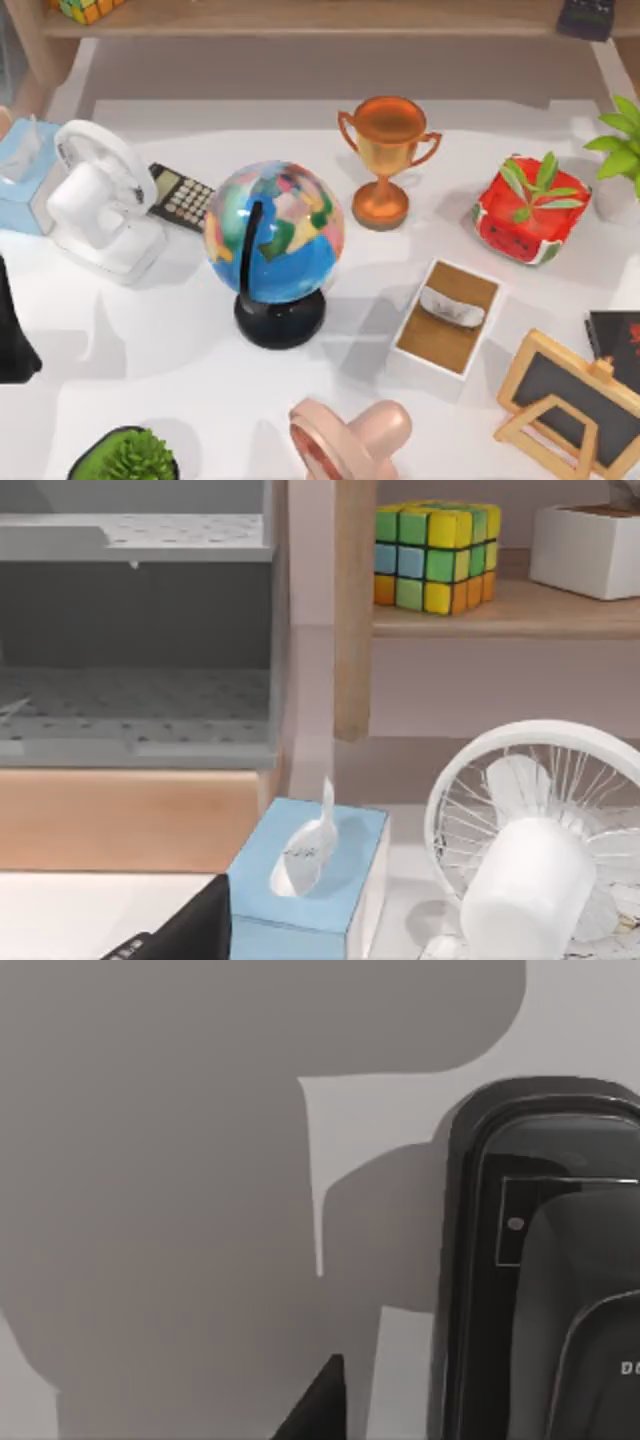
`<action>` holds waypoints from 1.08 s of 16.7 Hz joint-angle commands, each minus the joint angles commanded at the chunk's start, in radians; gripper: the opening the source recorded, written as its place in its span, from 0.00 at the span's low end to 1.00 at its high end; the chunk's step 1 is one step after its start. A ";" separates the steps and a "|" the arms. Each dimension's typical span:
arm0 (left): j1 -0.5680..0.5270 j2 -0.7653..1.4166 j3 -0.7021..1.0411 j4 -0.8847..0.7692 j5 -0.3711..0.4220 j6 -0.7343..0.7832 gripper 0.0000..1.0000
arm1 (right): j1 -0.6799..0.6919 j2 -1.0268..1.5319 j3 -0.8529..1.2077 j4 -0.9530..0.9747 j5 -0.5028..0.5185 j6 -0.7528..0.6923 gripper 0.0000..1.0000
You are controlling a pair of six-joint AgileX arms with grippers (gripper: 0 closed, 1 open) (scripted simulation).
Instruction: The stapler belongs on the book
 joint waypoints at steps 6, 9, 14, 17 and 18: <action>0.000 0.000 0.000 0.000 0.000 0.000 1.00 | 0.000 0.000 0.000 0.000 0.000 0.000 0.02; 0.000 0.000 0.000 0.000 0.000 0.000 1.00 | 0.000 0.000 0.000 0.000 0.000 0.000 0.00; 0.000 0.000 0.000 0.000 0.000 0.000 1.00 | 0.000 0.000 0.000 0.000 0.000 0.000 0.00; 0.000 0.000 0.000 0.000 0.000 0.000 1.00 | -0.003 -0.008 0.000 -0.001 0.000 0.000 0.00; 0.000 0.000 0.000 0.000 0.000 0.000 1.00 | -0.006 -0.022 -0.002 -0.003 0.001 -0.002 0.00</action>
